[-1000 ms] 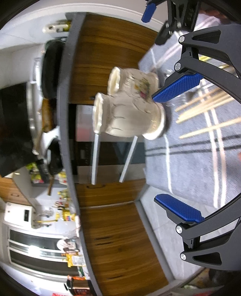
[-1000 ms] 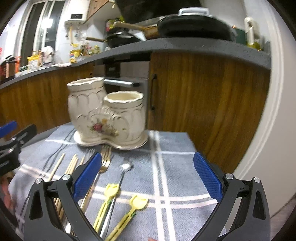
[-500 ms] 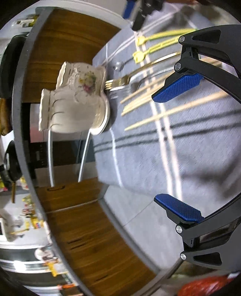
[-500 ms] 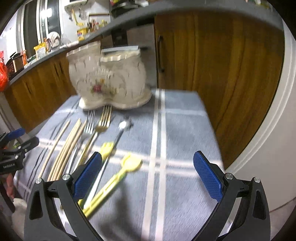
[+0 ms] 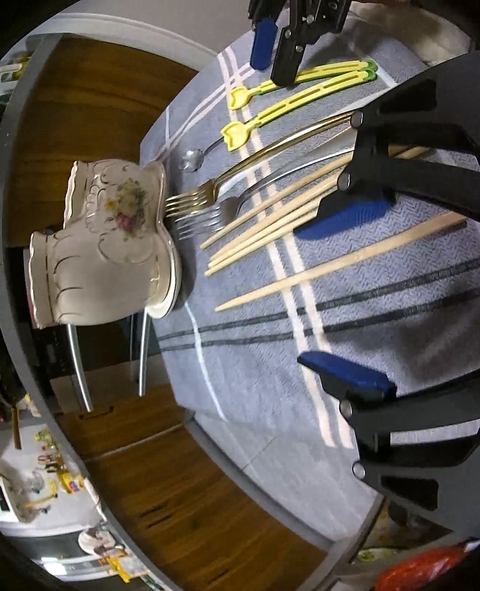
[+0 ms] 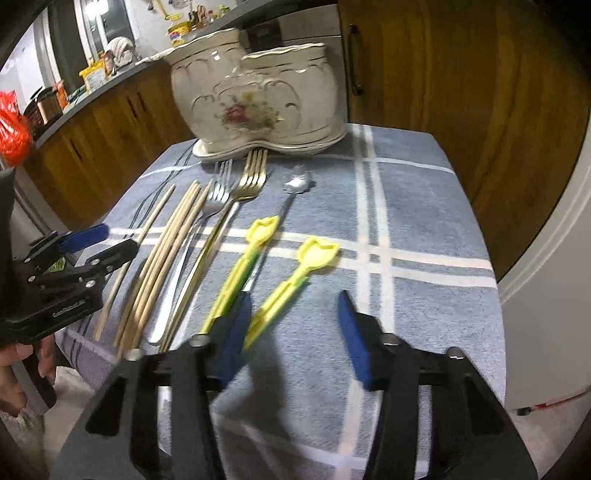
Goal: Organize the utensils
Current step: 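Grasp a wooden chopstick with the left tool while the right tool grasps a yellow spoon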
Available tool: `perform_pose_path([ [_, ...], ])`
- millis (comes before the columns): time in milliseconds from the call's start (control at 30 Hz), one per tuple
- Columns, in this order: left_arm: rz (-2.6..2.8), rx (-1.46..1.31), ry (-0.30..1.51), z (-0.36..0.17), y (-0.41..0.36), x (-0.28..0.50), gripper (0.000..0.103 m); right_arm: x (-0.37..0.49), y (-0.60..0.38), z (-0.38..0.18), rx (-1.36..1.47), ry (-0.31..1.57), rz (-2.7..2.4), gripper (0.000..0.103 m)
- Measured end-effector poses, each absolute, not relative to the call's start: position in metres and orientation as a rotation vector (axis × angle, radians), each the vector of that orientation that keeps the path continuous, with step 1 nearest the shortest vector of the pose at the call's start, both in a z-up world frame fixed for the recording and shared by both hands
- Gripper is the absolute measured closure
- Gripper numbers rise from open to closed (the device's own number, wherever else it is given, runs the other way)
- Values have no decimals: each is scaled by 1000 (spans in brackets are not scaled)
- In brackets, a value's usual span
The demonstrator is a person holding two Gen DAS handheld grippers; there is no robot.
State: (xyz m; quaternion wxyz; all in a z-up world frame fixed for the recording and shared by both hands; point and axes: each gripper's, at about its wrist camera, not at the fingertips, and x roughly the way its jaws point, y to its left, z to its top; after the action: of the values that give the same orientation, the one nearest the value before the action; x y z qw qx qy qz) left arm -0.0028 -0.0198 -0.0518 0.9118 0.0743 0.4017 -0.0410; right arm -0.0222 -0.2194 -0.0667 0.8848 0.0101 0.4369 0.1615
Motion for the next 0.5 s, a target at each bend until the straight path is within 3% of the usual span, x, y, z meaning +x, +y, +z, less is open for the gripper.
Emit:
perform_pose_path([
  [167,-107,135,861,-57,-18,0,63,-18,-206,-68,-75,909,306,73],
  [233,-121,111,869,-58,-15,3,67,-12,-206,-68,-103,909,296,78],
  [500,-134,119,901,-56,-16,24,69,15,-212,-66,-117,970,371,93],
])
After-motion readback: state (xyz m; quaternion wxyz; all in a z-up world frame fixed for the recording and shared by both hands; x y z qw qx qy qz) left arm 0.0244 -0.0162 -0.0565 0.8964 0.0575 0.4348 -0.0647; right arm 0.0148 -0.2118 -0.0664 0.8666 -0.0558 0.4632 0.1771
